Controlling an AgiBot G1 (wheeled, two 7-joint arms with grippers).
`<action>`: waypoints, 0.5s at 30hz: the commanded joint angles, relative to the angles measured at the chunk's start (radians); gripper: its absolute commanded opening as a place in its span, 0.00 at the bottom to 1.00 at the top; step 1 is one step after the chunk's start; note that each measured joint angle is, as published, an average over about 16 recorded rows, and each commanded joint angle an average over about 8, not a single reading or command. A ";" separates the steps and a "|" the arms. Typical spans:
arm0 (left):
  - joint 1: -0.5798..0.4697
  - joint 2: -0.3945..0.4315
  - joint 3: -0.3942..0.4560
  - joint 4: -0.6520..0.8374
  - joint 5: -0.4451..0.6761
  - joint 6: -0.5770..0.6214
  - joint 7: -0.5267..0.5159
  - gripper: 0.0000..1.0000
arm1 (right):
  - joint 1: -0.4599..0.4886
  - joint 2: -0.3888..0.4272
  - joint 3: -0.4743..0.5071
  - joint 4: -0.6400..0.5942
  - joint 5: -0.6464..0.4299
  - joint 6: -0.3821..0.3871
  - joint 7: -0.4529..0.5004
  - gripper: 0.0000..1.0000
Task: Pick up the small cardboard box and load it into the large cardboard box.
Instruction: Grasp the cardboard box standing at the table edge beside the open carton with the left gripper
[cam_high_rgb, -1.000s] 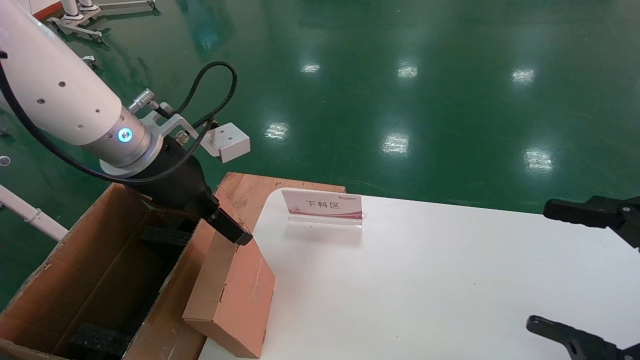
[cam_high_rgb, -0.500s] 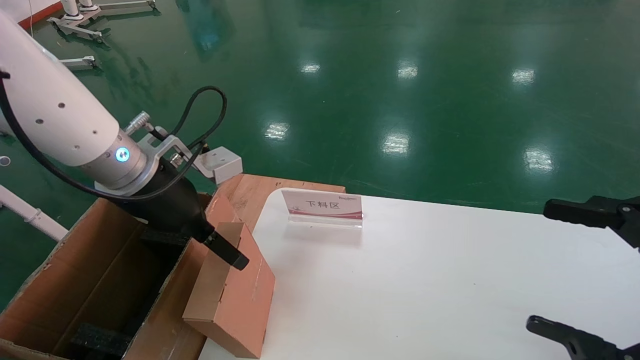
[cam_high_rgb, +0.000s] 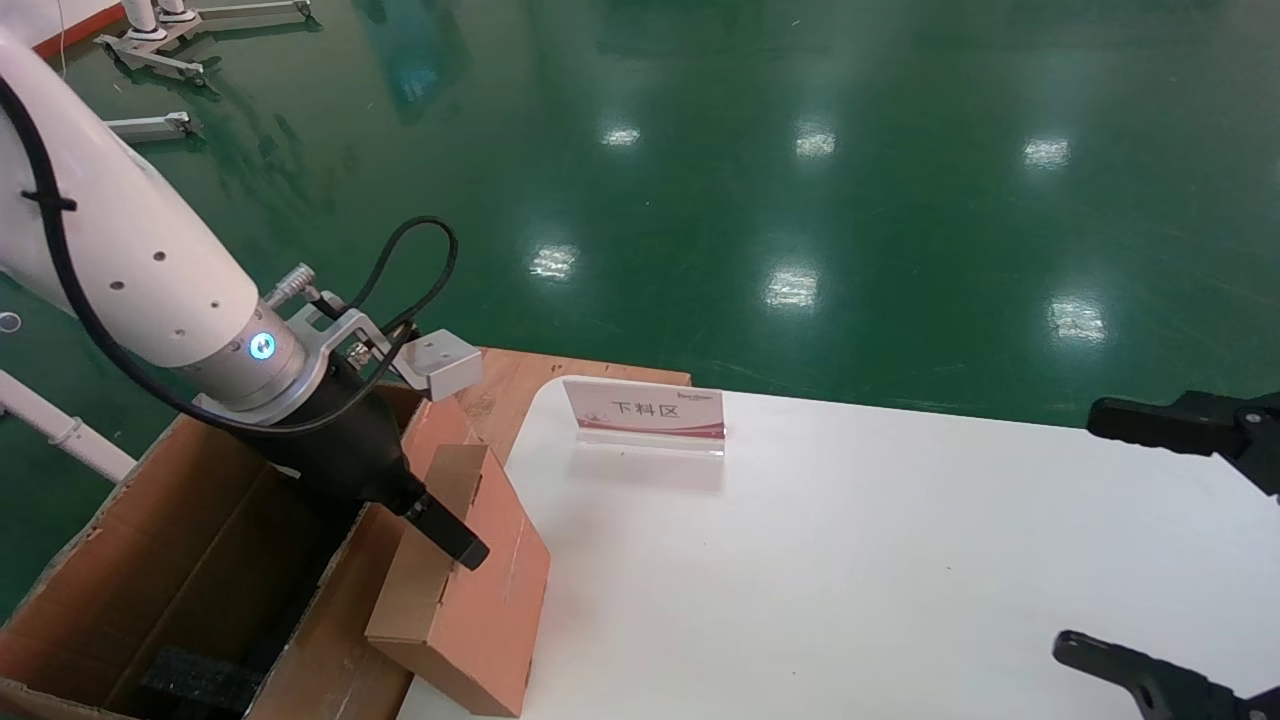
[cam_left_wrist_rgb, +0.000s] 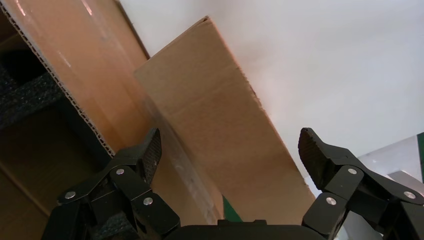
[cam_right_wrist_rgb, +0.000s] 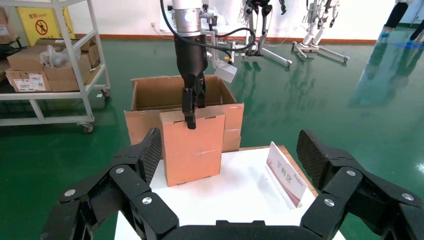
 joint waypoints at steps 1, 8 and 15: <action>0.001 0.002 0.008 0.000 0.007 -0.002 -0.004 1.00 | 0.000 0.000 0.000 0.000 0.000 0.000 0.000 1.00; 0.017 0.006 0.022 0.000 0.015 -0.018 -0.008 1.00 | 0.000 0.000 -0.001 0.000 0.000 0.000 0.000 1.00; 0.024 0.005 0.028 0.000 0.013 -0.028 -0.008 1.00 | 0.000 0.000 -0.001 0.000 0.001 0.001 0.000 1.00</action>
